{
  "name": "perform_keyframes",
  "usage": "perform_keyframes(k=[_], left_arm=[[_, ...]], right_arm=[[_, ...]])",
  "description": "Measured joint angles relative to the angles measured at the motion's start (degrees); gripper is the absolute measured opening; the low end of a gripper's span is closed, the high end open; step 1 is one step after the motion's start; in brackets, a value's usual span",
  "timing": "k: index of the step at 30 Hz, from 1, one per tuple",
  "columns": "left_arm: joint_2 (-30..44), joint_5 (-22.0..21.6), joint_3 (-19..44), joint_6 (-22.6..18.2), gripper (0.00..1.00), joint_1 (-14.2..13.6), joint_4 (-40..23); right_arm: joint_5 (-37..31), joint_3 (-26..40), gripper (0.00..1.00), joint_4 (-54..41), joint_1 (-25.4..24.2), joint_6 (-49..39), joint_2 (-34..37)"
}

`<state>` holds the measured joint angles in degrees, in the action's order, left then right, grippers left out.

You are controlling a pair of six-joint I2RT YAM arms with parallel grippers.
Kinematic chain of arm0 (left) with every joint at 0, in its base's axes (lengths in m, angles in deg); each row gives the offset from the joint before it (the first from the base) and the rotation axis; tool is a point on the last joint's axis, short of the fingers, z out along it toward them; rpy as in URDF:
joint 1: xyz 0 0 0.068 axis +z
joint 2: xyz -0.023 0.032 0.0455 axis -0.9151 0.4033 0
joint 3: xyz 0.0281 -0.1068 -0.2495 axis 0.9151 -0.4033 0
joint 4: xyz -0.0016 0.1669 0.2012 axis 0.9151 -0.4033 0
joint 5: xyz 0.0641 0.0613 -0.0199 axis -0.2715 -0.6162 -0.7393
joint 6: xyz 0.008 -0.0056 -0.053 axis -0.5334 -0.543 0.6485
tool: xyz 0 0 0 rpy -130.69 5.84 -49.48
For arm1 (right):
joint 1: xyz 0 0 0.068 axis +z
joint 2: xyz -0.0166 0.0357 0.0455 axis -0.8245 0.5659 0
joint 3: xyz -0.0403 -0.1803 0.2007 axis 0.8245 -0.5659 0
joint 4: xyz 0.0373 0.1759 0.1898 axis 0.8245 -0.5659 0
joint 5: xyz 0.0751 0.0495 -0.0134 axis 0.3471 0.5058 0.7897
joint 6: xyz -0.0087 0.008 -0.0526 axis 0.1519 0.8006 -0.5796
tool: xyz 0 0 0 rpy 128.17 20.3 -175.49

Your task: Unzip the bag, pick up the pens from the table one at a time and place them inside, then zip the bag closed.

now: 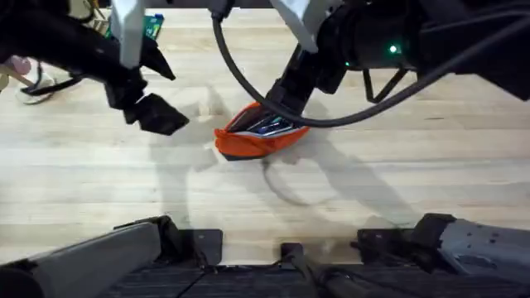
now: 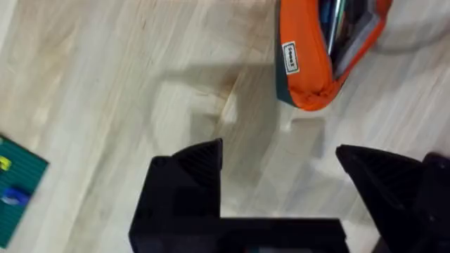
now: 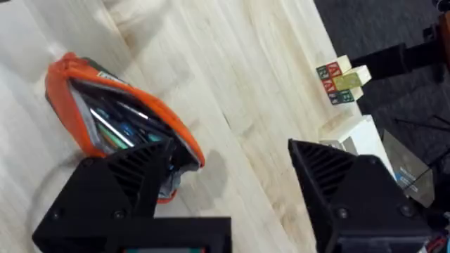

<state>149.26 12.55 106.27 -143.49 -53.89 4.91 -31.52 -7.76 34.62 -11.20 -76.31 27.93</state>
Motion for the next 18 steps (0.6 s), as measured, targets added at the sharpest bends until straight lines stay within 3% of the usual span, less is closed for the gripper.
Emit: perform_keyframes(k=[3,4,5,6,11,12,18], left_arm=[[0.02,1.76,0.0,-5.54,0.992,3.03,-0.39],[1.77,3.31,0.07,-12.84,0.992,7.03,-3.29],[2.5,3.57,0.07,-14.36,0.992,7.59,-3.94],[5.44,4.31,0.07,-19.23,0.992,9.09,-5.03],[10.84,5.35,0.09,-25.31,0.992,10.78,-5.29],[14.58,5.89,0.09,-28.25,0.994,11.42,-5.26],[21.45,8.37,0.09,-32.92,0.993,11.68,-5.26]], right_arm=[[0.0,0.0,0.998,1.02,0.0,0.14,0.0],[0.02,0.0,0.998,2.45,0.0,3.64,0.0],[0.02,0.0,0.998,2.45,0.0,4.8,0.0],[0.02,0.0,0.998,2.47,0.0,7.62,0.0],[0.19,0.0,0.998,2.47,0.0,9.79,0.0],[2.29,0.0,0.998,2.47,-0.01,10.8,0.0],[8.13,0.0,0.998,3.09,0.0,14.14,0.72]])
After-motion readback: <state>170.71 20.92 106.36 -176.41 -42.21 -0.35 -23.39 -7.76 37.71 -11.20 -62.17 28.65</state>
